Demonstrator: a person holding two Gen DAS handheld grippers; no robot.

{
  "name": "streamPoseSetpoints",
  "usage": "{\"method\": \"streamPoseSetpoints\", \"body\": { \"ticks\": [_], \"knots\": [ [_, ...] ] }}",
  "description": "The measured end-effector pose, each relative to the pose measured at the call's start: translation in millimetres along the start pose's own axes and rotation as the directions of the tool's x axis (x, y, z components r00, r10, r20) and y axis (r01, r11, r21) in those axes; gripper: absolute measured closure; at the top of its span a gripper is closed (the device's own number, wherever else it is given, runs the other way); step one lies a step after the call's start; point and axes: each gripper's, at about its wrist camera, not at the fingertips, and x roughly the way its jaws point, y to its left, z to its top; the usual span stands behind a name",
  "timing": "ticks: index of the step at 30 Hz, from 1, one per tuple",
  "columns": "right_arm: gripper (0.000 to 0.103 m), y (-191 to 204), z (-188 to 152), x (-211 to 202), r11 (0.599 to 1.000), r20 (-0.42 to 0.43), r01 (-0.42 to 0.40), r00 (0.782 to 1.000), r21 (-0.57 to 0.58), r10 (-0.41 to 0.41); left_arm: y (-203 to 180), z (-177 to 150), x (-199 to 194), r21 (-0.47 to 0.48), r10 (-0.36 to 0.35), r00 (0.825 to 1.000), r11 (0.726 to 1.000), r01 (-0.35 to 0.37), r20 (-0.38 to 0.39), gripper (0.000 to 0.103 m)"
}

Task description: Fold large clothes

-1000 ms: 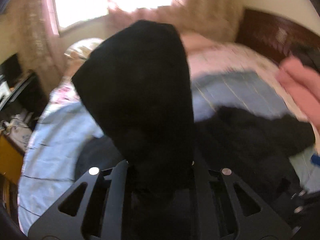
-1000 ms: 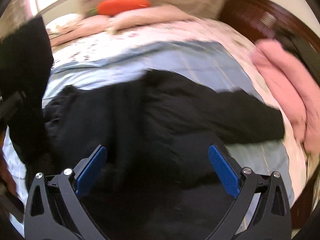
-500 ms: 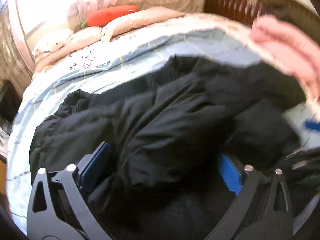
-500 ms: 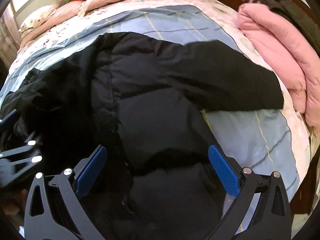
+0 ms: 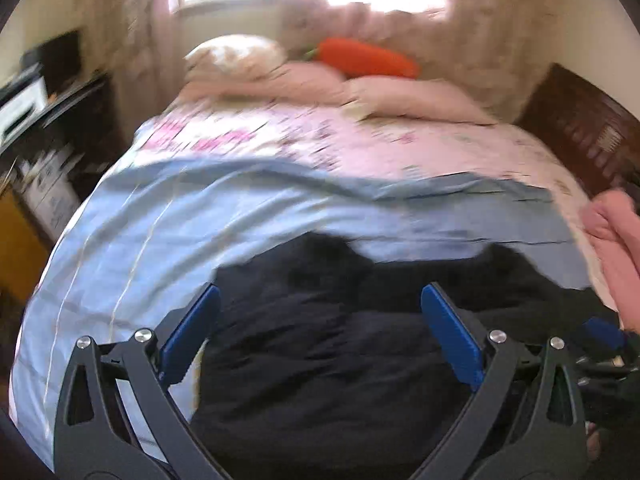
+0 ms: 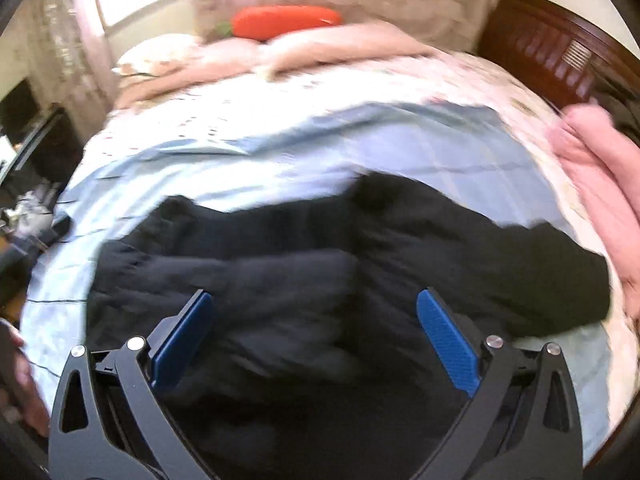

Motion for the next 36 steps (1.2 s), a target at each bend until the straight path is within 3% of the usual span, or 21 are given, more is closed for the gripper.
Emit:
{"method": "streamPoseSetpoints", "body": {
  "ticks": [4,9,13,17,19,22,25,27,28,29,31,36],
  "knots": [
    [0.001,50.3,-7.1,37.8,0.994,-0.04,-0.037,0.999,-0.099,0.033,34.8,-28.2,37.7,-0.079,0.006,0.994,0.997,-0.015,-0.113,0.002],
    [0.001,61.2,-38.2,91.2,0.988,-0.155,0.002,0.988,-0.155,-0.026,35.1,-80.4,88.4,-0.049,0.017,0.965,0.998,-0.031,-0.263,0.002],
    [0.001,62.0,-57.1,109.9,0.98,-0.136,0.036,0.989,-0.197,-0.063,33.1,-105.5,103.4,-0.009,0.023,0.964,1.0,-0.026,-0.264,0.002],
    [0.001,65.9,-57.3,108.2,0.977,-0.141,0.057,0.986,-0.204,-0.087,31.2,-99.7,103.2,0.002,0.011,0.96,1.0,-0.011,-0.281,0.002],
    [0.001,62.8,-50.1,97.1,0.98,-0.139,0.06,0.986,-0.192,-0.087,31.3,-86.2,87.5,0.036,0.004,0.972,0.999,0.005,-0.236,0.002],
    [0.001,43.5,-37.1,68.1,0.986,-0.061,0.097,0.992,-0.135,-0.106,32.3,-63.6,63.0,0.03,-0.012,0.99,0.999,0.016,-0.144,0.002],
    [0.001,20.2,-35.3,74.5,0.981,-0.076,0.164,0.982,-0.105,-0.173,27.4,-48.0,60.4,0.016,-0.016,0.994,1.0,0.018,-0.105,0.002],
    [0.001,7.8,-42.4,95.5,0.981,-0.14,0.168,0.974,-0.096,-0.181,18.0,-51.2,84.4,0.051,0.01,0.985,0.999,-0.002,-0.171,0.002],
    [0.001,1.5,-51.6,109.7,0.986,-0.157,0.144,0.975,-0.084,-0.155,13.7,-63.0,109.5,0.066,0.012,0.97,0.998,0.004,-0.244,0.002],
    [0.001,-1.2,-57.5,115.7,0.989,-0.142,0.131,0.98,-0.074,-0.141,12.7,-76.0,125.3,0.064,0.014,0.968,0.998,0.002,-0.252,0.002],
    [0.001,-0.6,-61.5,119.7,0.989,-0.114,0.128,0.984,-0.072,-0.136,11.9,-88.8,130.7,0.059,0.025,0.982,0.998,-0.014,-0.186,0.002],
    [0.001,-17.8,-52.2,90.5,0.998,-0.099,0.06,0.993,-0.007,-0.06,5.4,-78.6,114.0,0.063,0.079,0.973,0.996,-0.066,-0.219,0.002]
  ]
}}
